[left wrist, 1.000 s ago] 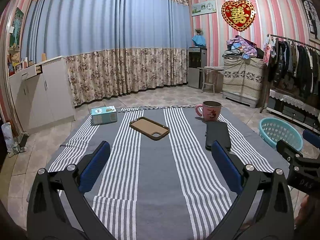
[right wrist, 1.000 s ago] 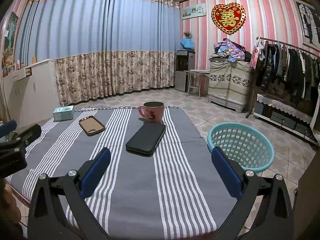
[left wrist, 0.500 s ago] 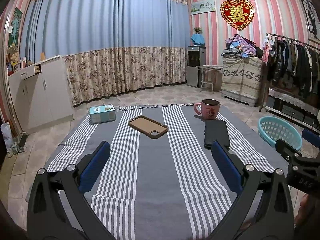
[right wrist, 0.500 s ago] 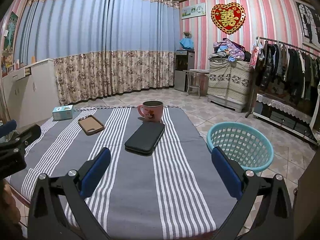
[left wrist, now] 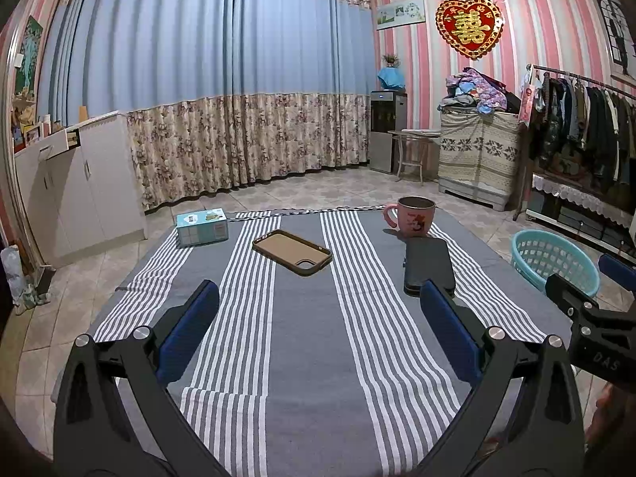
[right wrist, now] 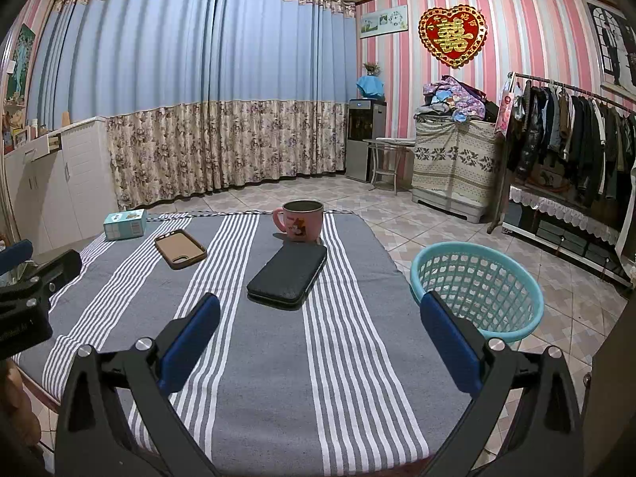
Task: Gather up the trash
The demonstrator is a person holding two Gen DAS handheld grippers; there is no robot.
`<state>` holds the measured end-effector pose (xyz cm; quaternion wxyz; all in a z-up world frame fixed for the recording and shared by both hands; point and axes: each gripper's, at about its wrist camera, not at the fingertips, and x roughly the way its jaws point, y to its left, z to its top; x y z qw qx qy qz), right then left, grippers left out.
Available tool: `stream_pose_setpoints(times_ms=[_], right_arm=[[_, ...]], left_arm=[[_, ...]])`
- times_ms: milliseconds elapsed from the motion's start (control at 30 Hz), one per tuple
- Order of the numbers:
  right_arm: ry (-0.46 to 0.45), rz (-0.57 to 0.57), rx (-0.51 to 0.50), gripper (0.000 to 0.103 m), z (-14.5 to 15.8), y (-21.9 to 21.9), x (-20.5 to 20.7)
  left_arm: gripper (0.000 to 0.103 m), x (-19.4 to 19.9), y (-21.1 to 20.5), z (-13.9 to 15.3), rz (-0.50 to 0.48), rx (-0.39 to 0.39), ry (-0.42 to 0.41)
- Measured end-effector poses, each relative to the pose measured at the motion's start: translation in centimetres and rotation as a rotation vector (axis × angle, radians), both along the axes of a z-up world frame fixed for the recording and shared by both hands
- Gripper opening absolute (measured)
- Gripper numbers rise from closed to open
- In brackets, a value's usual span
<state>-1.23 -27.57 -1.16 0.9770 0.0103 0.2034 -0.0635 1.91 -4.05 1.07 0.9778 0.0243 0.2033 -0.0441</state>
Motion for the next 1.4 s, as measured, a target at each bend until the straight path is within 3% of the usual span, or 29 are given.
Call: stream_pose_setpoints(times_ms=[1400], right_arm=[[-0.003,-0.01,0.002,0.098,0.0,-0.24,-0.06]], left_arm=[[0.098,-0.24,-0.51,0.14,-0.004,0.002,-0.002]])
